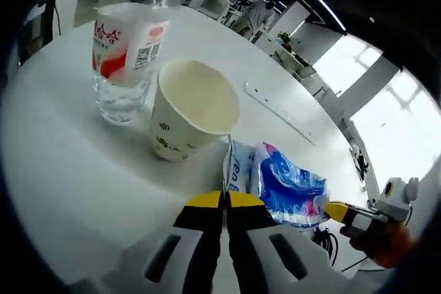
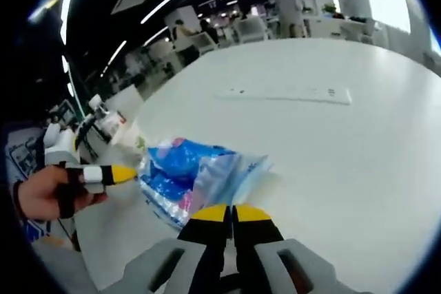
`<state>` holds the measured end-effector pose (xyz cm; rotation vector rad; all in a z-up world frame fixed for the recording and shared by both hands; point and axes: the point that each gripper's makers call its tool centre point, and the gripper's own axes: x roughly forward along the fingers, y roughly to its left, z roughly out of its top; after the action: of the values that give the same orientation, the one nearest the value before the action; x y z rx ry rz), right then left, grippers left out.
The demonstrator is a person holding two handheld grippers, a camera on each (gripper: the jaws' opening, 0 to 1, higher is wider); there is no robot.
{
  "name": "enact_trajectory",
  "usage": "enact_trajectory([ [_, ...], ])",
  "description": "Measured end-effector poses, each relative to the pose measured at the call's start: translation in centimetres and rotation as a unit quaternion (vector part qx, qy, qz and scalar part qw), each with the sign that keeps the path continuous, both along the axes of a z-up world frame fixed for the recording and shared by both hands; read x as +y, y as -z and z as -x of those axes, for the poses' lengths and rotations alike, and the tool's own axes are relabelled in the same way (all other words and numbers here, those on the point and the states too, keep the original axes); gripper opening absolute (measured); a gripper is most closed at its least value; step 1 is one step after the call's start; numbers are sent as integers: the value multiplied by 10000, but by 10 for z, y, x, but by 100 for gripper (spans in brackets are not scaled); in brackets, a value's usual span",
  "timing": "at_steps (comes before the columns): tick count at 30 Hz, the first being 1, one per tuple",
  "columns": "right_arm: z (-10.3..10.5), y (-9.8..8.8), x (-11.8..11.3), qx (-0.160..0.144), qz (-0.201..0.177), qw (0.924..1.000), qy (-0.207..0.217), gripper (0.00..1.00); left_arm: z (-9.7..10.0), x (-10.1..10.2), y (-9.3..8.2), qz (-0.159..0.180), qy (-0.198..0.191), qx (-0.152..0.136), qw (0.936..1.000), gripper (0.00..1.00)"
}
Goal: Arrange the tabletop items into an orderly group along one side of the table until the central work area is clear of visible clutter.
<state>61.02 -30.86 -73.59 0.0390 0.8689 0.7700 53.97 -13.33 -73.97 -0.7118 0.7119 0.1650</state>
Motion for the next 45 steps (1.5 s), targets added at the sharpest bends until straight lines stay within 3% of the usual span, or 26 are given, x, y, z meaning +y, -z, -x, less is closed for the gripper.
enact_trajectory([
  [4, -1, 4, 4, 57, -2, 10000, 40, 0, -3, 5, 2, 154, -227, -3, 9996, 0],
  [10, 0, 6, 8, 79, -7, 10000, 36, 0, -4, 11, 4, 119, -293, 52, 9995, 0],
  [18, 1, 9, 9, -16, 55, 10000, -62, 1, -2, 13, 7, -3, -211, 101, 9997, 0],
  [24, 3, 10, 4, 3, 92, 9999, -53, 2, -3, 11, 4, 107, -208, 42, 9997, 10],
  [34, 4, 3, 3, -103, 111, 9998, -97, 7, 1, 9, 0, 21, -99, 21, 9999, 14],
  [45, 9, -2, 0, -164, 172, 9996, -168, 9, 9, 10, -8, -115, -84, 17, 9999, 12],
])
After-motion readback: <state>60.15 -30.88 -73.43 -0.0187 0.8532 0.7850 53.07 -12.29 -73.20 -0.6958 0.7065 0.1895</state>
